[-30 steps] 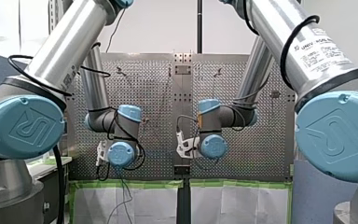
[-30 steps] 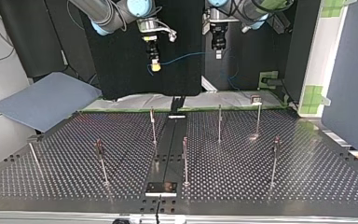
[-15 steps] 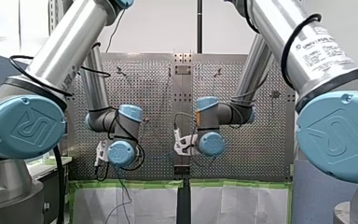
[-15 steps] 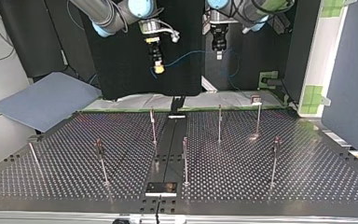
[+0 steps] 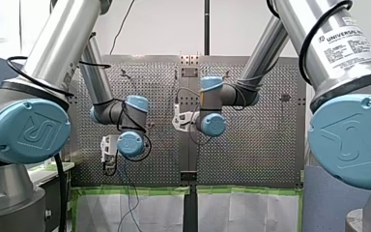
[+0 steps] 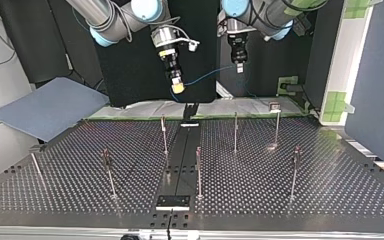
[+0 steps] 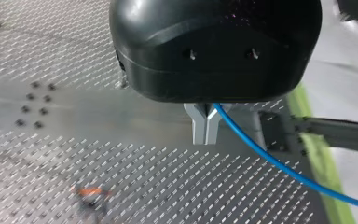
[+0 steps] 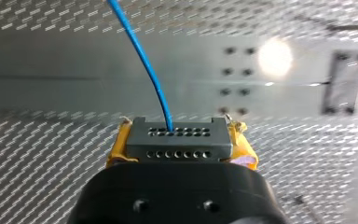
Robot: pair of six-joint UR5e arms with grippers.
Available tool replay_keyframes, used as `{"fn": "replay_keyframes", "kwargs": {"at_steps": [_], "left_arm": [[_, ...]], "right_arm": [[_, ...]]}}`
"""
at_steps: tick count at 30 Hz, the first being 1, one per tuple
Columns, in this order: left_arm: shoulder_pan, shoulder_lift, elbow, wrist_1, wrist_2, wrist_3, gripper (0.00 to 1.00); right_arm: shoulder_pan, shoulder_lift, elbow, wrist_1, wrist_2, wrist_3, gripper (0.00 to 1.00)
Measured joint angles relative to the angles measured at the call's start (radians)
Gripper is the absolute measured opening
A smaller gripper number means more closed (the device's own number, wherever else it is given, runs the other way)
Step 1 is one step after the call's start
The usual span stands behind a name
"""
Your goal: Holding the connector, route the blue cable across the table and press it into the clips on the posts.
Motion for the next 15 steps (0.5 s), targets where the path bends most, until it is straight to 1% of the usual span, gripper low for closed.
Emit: {"fn": "replay_keyframes", "kwargs": {"at_steps": [2,5,7,10,11,15], "left_arm": [[0.003,0.015,0.005,-0.015,-0.015,-0.015,0.00],[0.010,0.041,0.012,-0.041,-0.041,-0.041,0.00],[0.017,0.060,0.021,-0.060,-0.060,-0.060,0.00],[0.029,0.087,0.040,-0.086,-0.087,-0.087,0.00],[0.033,0.095,0.047,-0.095,-0.094,-0.095,0.00],[0.059,0.131,0.074,-0.131,-0.131,-0.130,0.00]], "right_arm": [[-0.001,-0.020,-0.019,0.016,-0.009,0.001,0.00],[-0.001,-0.047,-0.048,0.043,-0.015,0.002,0.00],[0.001,-0.052,-0.063,0.059,-0.019,0.002,0.00],[0.006,-0.041,-0.088,0.085,-0.027,-0.005,0.00],[0.008,-0.033,-0.097,0.092,-0.032,-0.010,0.00],[0.017,-0.003,-0.127,0.105,-0.049,-0.017,0.00]]}}
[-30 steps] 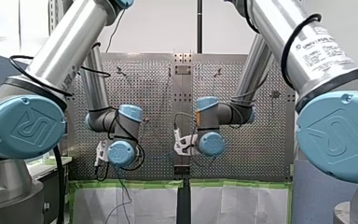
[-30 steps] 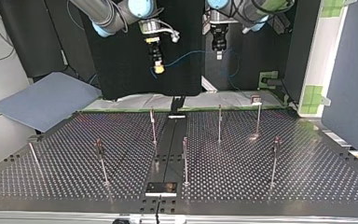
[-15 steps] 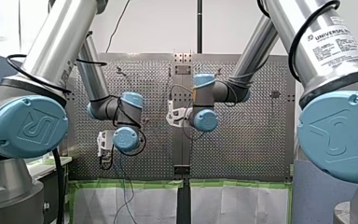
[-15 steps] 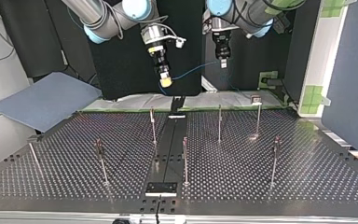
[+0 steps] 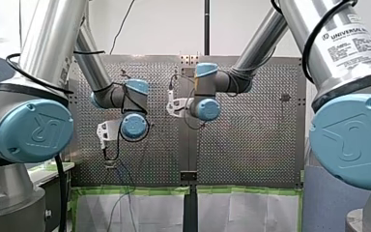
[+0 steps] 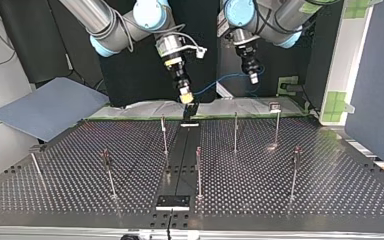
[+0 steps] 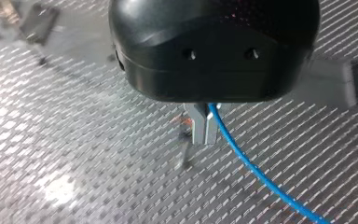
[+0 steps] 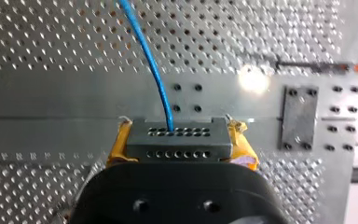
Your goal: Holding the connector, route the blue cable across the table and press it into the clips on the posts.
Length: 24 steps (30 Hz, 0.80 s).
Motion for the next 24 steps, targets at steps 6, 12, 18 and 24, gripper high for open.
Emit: {"fn": "replay_keyframes", "kwargs": {"at_steps": [6,12,18,24], "left_arm": [[0.051,0.053,0.020,-0.053,-0.053,0.000,0.00],[0.099,0.102,0.022,-0.101,-0.070,-0.005,0.00],[0.128,0.150,0.023,-0.149,-0.051,0.009,0.00],[0.133,0.200,0.030,-0.150,-0.004,0.028,0.00]], "right_arm": [[0.014,0.045,-0.049,0.037,-0.025,-0.001,0.00],[0.022,0.054,-0.097,0.082,-0.042,0.000,0.00],[0.038,0.055,-0.148,0.133,-0.049,-0.002,0.00],[0.058,0.057,-0.202,0.185,-0.048,-0.001,0.00]]}}
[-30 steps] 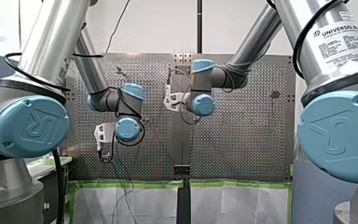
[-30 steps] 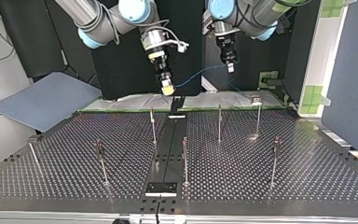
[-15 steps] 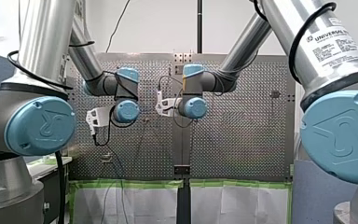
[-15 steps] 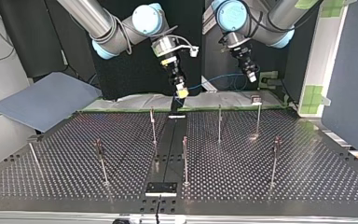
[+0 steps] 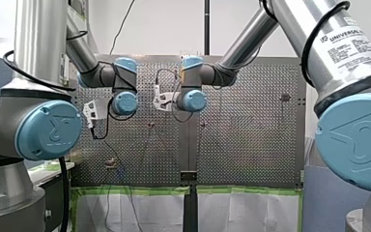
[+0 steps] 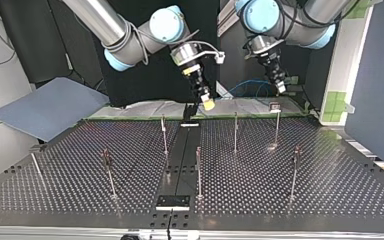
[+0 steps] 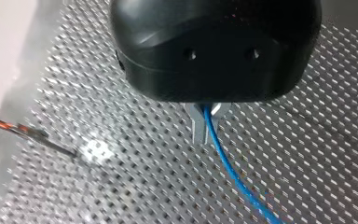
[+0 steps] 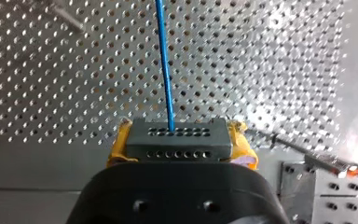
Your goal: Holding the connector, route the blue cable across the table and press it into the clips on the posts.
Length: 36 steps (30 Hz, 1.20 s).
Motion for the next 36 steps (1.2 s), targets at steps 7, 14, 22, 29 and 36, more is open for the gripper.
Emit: {"fn": "replay_keyframes", "kwargs": {"at_steps": [7,14,22,29,36], "left_arm": [[0.004,0.065,0.014,-0.008,0.065,0.014,0.00],[0.016,0.122,0.030,-0.028,0.122,-0.008,0.00],[0.033,0.135,0.055,-0.027,0.142,-0.015,0.00],[0.057,0.136,0.085,-0.035,0.141,-0.018,0.00],[0.081,0.136,0.104,-0.038,0.158,-0.016,0.00]], "right_arm": [[0.012,0.001,-0.065,0.034,0.009,0.002,0.00],[0.014,0.003,-0.104,0.062,0.011,0.002,0.00],[0.017,0.011,-0.147,0.088,0.007,0.014,0.00],[0.018,0.040,-0.204,0.130,0.006,0.016,0.00],[0.017,0.044,-0.268,0.155,0.004,0.025,0.00]]}}
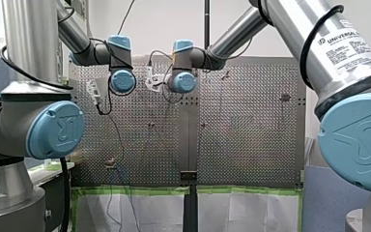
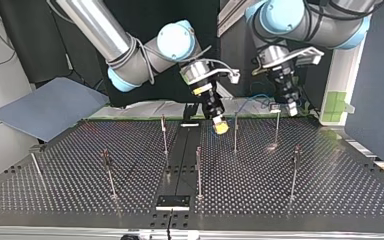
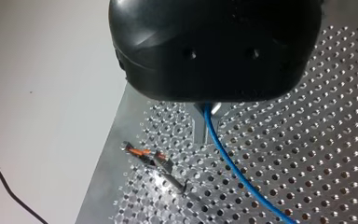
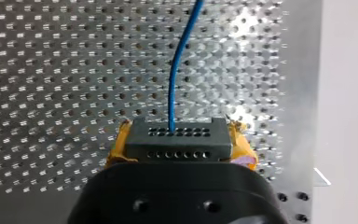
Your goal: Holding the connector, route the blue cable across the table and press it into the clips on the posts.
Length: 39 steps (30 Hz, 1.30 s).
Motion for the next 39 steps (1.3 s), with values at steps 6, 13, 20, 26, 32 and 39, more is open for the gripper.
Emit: {"fn": "replay_keyframes", "kwargs": {"at_steps": [6,13,20,26,32,39], "left_arm": [[0.021,0.000,0.024,0.002,0.041,0.003,0.00],[0.049,-0.001,0.071,-0.009,0.068,0.002,0.00],[0.080,-0.002,0.114,-0.042,0.080,0.003,0.00],[0.109,-0.002,0.133,-0.050,0.116,0.006,0.00],[0.134,-0.004,0.150,-0.053,0.154,0.006,0.00],[0.157,-0.022,0.173,-0.055,0.190,0.008,0.00]], "right_arm": [[-0.001,0.005,-0.039,0.012,-0.006,0.007,0.00],[0.002,0.030,-0.067,0.028,-0.017,0.010,0.00],[0.001,0.052,-0.108,0.041,-0.024,0.016,0.00],[0.002,0.076,-0.157,0.058,-0.029,0.021,0.00],[0.003,0.096,-0.199,0.076,-0.033,0.026,0.00],[0.007,0.117,-0.239,0.098,-0.033,0.027,0.00]]}}
